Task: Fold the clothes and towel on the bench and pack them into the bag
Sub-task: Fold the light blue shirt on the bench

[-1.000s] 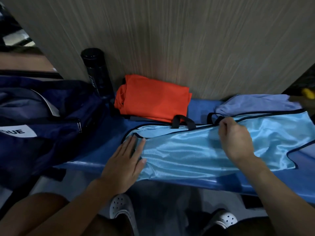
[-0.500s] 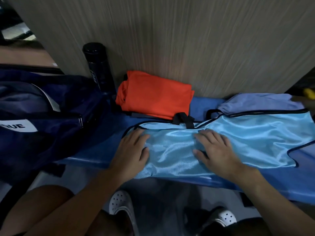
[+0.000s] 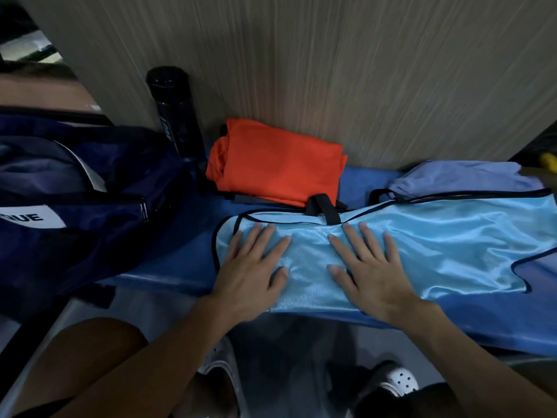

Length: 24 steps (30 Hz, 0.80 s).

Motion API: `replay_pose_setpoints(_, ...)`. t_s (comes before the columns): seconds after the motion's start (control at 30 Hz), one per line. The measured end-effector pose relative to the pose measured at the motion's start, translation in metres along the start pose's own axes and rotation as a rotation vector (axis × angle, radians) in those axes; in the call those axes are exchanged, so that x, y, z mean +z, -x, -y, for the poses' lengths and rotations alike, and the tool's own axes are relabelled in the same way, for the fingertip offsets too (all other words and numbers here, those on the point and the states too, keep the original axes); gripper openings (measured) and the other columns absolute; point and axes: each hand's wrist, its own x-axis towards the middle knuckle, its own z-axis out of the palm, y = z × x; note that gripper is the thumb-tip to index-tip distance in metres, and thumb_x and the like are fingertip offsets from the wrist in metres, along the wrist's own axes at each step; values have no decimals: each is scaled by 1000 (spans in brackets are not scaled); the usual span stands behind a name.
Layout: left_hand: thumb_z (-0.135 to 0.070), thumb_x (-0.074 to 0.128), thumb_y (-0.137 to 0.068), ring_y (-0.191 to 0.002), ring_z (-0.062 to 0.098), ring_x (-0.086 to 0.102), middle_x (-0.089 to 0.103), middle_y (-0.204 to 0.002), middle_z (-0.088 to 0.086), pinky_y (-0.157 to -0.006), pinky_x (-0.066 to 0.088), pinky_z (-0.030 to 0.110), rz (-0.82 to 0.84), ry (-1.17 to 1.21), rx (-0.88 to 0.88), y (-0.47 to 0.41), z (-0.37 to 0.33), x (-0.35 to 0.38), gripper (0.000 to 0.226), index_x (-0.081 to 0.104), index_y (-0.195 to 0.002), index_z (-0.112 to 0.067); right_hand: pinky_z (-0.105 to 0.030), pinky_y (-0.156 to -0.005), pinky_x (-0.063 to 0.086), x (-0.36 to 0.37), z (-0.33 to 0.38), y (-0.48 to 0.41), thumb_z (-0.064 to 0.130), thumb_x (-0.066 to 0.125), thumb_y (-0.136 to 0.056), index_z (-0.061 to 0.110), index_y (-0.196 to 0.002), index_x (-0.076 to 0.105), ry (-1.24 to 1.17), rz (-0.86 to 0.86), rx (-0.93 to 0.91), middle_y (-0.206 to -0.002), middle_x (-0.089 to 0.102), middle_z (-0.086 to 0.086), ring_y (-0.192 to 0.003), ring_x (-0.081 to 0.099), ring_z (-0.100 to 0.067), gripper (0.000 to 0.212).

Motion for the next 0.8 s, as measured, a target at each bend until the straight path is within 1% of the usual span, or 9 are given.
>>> replay_pose_setpoints(0.13, -63, 16, -96, -151, 32, 9, 14, -165, 9, -123, 3, 50, 61, -79, 6, 1, 15, 5, 67, 10, -158, -37, -63, -113, 23, 1, -1, 0, 64, 4, -98, 32, -152, 26, 28, 35, -9, -160, 25, -2, -148, 21, -30, 66)
replay_pose_setpoints(0.3, -61, 19, -97, -152, 29, 10, 18, -164, 9, -124, 9, 45, 38, -33, 36, 7, 30, 5, 67, 18, -158, -32, -61, -116, 18, 1, -2, 0, 63, 4, -97, 34, -153, 22, 11, 42, -9, -162, 20, 0, -150, 15, -28, 66)
replay_pose_setpoints(0.43, -54, 6, -90, -150, 18, 16, 22, -163, 0, -120, 15, 39, 48, -35, -147, -3, 32, -9, 74, 16, -158, -26, -59, -118, 9, 2, -2, 1, 64, 6, -96, 36, -154, 14, -9, 30, -1, -164, 12, 2, -151, 8, -26, 65)
replay_pose_setpoints(0.53, -48, 8, -88, -127, 26, 41, 44, -141, 7, -103, 31, 45, 3, -153, -215, -23, 22, -24, 72, 37, -150, -26, -58, -117, 11, 1, 0, 0, 61, 16, -95, 36, -152, 20, -17, 24, 12, -163, 17, 2, -151, 12, -26, 63)
replay_pose_setpoints(0.6, -40, 23, -88, -106, 30, 49, 53, -117, 10, -91, 36, 44, -150, -171, -197, -31, 11, -27, 59, 57, -129, -14, -55, -115, 18, -4, 1, -1, 54, 26, -93, 32, -147, 35, -43, -25, 12, -157, 31, 0, -147, 23, -26, 59)
replay_pose_setpoints(0.63, -36, 30, -87, -100, 30, 50, 54, -110, 9, -88, 38, 44, -231, -143, -149, -30, 6, -25, 51, 59, -121, -12, -53, -113, 22, -8, 1, -3, 51, 30, -93, 28, -142, 44, -60, -67, 7, -152, 39, -1, -143, 29, -25, 56)
replay_pose_setpoints(0.67, -34, 34, -87, -101, 30, 52, 54, -110, 7, -89, 38, 43, -253, -101, -84, -27, -1, -22, 45, 59, -119, -13, -51, -110, 25, -12, 1, -4, 48, 32, -93, 25, -137, 50, -71, -113, 4, -147, 45, -1, -139, 34, -24, 53)
replay_pose_setpoints(0.73, -36, 35, -91, -120, 30, 51, 55, -127, 6, -103, 36, 47, -186, -45, 10, -20, -11, -11, 48, 57, -129, -18, -50, -107, 28, -16, -1, -6, 46, 33, -94, 23, -129, 58, -81, -181, 27, -139, 52, 0, -134, 41, -23, 49)
replay_pose_setpoints(0.8, -49, 28, -94, -145, 32, 29, 36, -157, 6, -116, 20, 58, -49, -40, -49, -16, -14, -3, 58, 41, -148, -32, -53, -109, 28, -11, -6, -8, 49, 30, -95, 23, -132, 57, -69, -158, 70, -141, 52, -1, -136, 41, -24, 53)
